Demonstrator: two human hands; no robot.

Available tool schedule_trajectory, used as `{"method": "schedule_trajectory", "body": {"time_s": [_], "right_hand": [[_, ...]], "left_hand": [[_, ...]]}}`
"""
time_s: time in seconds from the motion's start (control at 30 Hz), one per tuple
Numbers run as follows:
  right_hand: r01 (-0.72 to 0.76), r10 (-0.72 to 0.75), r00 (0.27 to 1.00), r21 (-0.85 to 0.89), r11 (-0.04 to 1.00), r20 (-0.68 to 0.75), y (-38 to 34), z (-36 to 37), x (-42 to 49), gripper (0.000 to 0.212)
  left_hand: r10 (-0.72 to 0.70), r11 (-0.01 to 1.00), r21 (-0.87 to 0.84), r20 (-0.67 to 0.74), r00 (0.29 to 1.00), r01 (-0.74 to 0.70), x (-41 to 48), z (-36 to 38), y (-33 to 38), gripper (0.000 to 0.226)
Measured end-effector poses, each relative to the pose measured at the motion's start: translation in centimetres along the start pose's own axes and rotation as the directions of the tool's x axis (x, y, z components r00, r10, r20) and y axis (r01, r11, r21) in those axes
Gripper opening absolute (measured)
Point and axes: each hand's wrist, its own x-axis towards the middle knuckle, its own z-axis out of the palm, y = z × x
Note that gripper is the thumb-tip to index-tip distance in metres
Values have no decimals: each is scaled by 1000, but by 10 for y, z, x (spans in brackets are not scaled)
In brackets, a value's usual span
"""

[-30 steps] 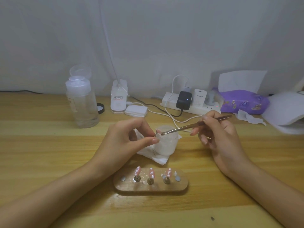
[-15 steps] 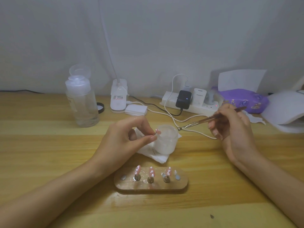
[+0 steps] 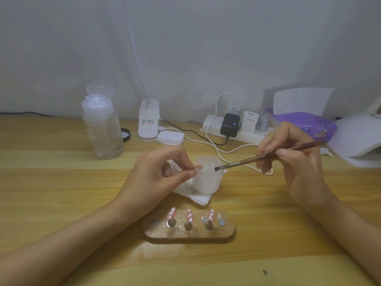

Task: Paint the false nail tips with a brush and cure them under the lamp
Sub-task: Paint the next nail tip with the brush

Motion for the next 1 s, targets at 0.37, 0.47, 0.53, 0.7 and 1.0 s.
{"method": "schedule_trajectory", "body": {"time_s": [0.37,0.47,0.53,0.7,1.0], "right_hand": [[-106,123,979,107,989,-160,9,-13,2,31],[-181,250,934,265,947,-255,7,-4,5,18],[-292,387,884,340,894,-260,9,8,2,16],[-446,525,833,349,824,-174,12,31,-11,22],[-396,462,854,280,875,-237,11,32,-13,24]], "left_hand": [[14,999,32,-15,1000,-14,0,2,-3,14],[19,998,52,-27,999,-18,0,2,-2,14],[19,998,55,-33,999,-17,0,2,-2,15],[36,996,86,-31,999,-33,-1,2,-1,16],[26,997,76,-27,999,-24,0,2,-3,16]]}}
